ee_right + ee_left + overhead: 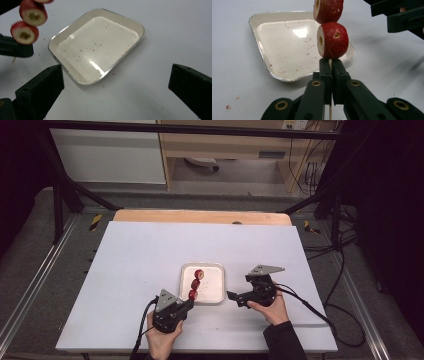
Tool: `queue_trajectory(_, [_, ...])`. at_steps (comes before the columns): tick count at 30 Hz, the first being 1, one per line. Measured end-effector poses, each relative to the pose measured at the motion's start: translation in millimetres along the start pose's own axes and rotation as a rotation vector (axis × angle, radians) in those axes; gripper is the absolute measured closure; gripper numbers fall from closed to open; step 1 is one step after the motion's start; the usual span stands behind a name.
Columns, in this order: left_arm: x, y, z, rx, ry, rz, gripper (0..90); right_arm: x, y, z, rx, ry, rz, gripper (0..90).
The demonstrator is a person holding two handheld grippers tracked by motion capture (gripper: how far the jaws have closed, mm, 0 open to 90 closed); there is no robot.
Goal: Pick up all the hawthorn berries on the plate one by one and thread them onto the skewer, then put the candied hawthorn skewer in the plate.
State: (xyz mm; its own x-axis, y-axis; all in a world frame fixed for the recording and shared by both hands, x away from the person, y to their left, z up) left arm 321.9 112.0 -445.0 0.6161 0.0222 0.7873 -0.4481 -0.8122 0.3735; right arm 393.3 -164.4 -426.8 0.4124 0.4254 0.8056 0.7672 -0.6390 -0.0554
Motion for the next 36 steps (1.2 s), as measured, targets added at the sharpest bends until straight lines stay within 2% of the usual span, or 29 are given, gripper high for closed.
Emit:
queue_trajectory(6, [7.2, -1.0, -4.0, 0.004, -0.02, 0.03, 88.3, -16.6, 6.0, -7.4, -0.016, -0.027, -0.028, 0.7])
queue_trajectory(11, [16.6, -0.4, -7.0, 0.013, -0.039, 0.061, 88.3, -31.1, 11.8, -13.2, -0.048, -0.067, -0.039, 1.3])
queue_trajectory(14, [22.8, -0.6, -8.0, 0.015, -0.055, 0.082, 88.3, -40.2, 16.1, -17.7, -0.044, -0.081, -0.053, 1.4])
queue_trajectory(23, [40.4, -0.4, -5.4, 0.027, -0.098, 0.127, 88.2, -62.8, 22.8, -32.1, -0.038, -0.078, -0.057, 1.3])
queue_trajectory(36, [55.8, -9.5, 9.8, 0.046, -0.171, 0.132, 88.2, -72.6, 25.0, -43.1, -0.042, -0.053, -0.05, 1.5])
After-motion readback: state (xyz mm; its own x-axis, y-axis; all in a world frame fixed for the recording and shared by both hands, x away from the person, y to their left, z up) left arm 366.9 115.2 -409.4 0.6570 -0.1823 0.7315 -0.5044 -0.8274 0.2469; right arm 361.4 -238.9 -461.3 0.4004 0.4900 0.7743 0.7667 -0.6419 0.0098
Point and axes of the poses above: each handheld gripper's, and its own axes: z roughly forward along the jaws, x roughly out of its top, y roughly to its right, the point moved 2 cm from there along z, roughly forward along the jaws, and after that the axes turned 10 degrees about -z, right-handed, at the moved point
